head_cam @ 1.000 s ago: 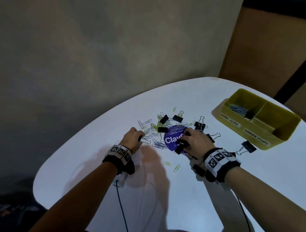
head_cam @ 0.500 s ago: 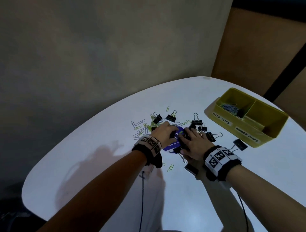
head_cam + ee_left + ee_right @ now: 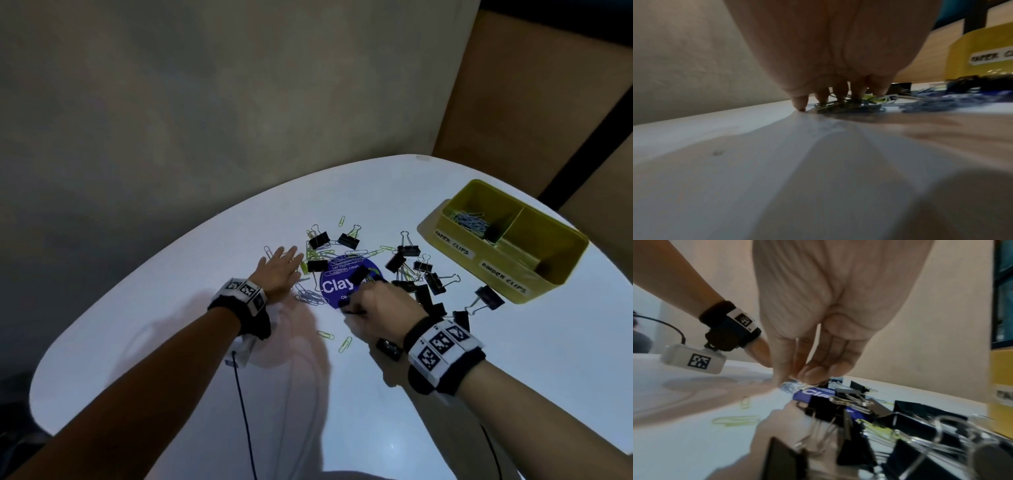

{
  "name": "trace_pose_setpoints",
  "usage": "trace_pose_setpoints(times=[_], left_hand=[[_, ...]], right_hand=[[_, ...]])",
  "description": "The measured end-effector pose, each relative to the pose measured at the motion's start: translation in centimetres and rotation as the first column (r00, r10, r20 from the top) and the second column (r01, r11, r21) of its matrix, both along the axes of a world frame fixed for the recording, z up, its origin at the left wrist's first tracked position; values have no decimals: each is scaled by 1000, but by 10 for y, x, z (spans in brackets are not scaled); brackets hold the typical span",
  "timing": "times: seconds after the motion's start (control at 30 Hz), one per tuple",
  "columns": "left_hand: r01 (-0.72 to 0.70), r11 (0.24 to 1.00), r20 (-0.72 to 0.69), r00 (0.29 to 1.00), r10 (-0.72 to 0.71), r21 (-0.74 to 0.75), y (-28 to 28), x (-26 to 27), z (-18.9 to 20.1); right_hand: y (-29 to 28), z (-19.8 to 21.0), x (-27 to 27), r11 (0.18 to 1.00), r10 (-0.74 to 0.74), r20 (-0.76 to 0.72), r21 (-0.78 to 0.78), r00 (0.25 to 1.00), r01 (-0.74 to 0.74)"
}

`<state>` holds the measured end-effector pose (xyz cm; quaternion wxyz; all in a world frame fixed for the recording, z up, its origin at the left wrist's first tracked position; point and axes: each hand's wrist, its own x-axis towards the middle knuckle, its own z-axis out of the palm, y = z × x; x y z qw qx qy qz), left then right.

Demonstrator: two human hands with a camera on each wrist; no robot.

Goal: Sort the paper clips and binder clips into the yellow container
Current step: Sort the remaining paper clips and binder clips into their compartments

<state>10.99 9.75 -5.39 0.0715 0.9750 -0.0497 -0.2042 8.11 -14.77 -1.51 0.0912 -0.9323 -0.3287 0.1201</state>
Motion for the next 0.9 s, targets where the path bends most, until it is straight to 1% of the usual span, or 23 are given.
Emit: trace_pose_setpoints(times=[0.07,0.13,0.2,0.3,0.33,0.37,0.4,0.43,0.47,0.5,0.53,0.57,0.63,0.67,0.73,0.77,0.8,0.83,0.9], left_hand=[[6,1000,16,1000,-6,6,-4,-13,-5],[30,999,60,998,-31,15,-9,-28,-10],[58,998,85,995,-59,14,-13,-41,-13],[189,980,100,976,-194,60,-21,-52,-15],[222,974,125,966,-227,47,-22,-53,-16],[229,974,167,960,-226,5,-21,-53,-15],[188,980,211,962,-171,-61,-18,-51,-13],[104,986,229,971,-71,-132,-12,-49,-11],[0,983,215,976,41,-184,-6,-46,-11],[-87,977,178,976,122,-196,-1,-42,-9],[-130,978,136,979,152,-161,4,-42,-11],[-118,989,112,985,128,-90,5,-42,-13],[19,1000,132,991,-22,25,-1,-46,-19],[76,996,148,985,-83,49,-8,-50,-21],[97,995,115,988,-98,19,-23,-62,-22],[130,991,104,986,-133,36,-30,-68,-22],[168,983,116,977,-176,79,-37,-73,-24],[180,978,163,967,-195,102,-44,-78,-20],[145,980,283,942,-179,137,-54,-87,-19]], right_hand=[[9,-3,-9,991,107,-71,-77,992,-112],[15,-3,-16,978,124,-165,-145,978,-149],[19,-4,-20,982,92,-240,-141,966,-129],[31,-11,-17,996,7,-258,-83,966,-30],[35,-12,-15,997,-10,-261,-71,965,-8],[40,-13,-14,998,-21,-260,-61,965,5],[43,-13,-14,998,-31,-246,-53,969,19],[46,-13,-13,999,-40,-218,-32,975,34],[47,-14,-13,998,-56,-192,-4,980,56],[48,-17,-13,996,-77,-172,20,982,82],[48,-19,-13,994,-99,-168,24,981,105],[48,-21,-13,993,-117,-176,10,977,121],[48,-24,-13,991,-129,-169,-44,977,123],[47,-26,-12,992,-123,-163,-61,979,115],[45,-30,-11,994,-98,-160,-71,982,87],[45,-31,-11,995,-83,-158,-69,984,73],[45,-31,-10,996,-75,-157,-65,985,65],[46,-31,-8,996,-74,-155,-54,985,66],[47,-28,-6,996,-82,-151,-39,985,77]])
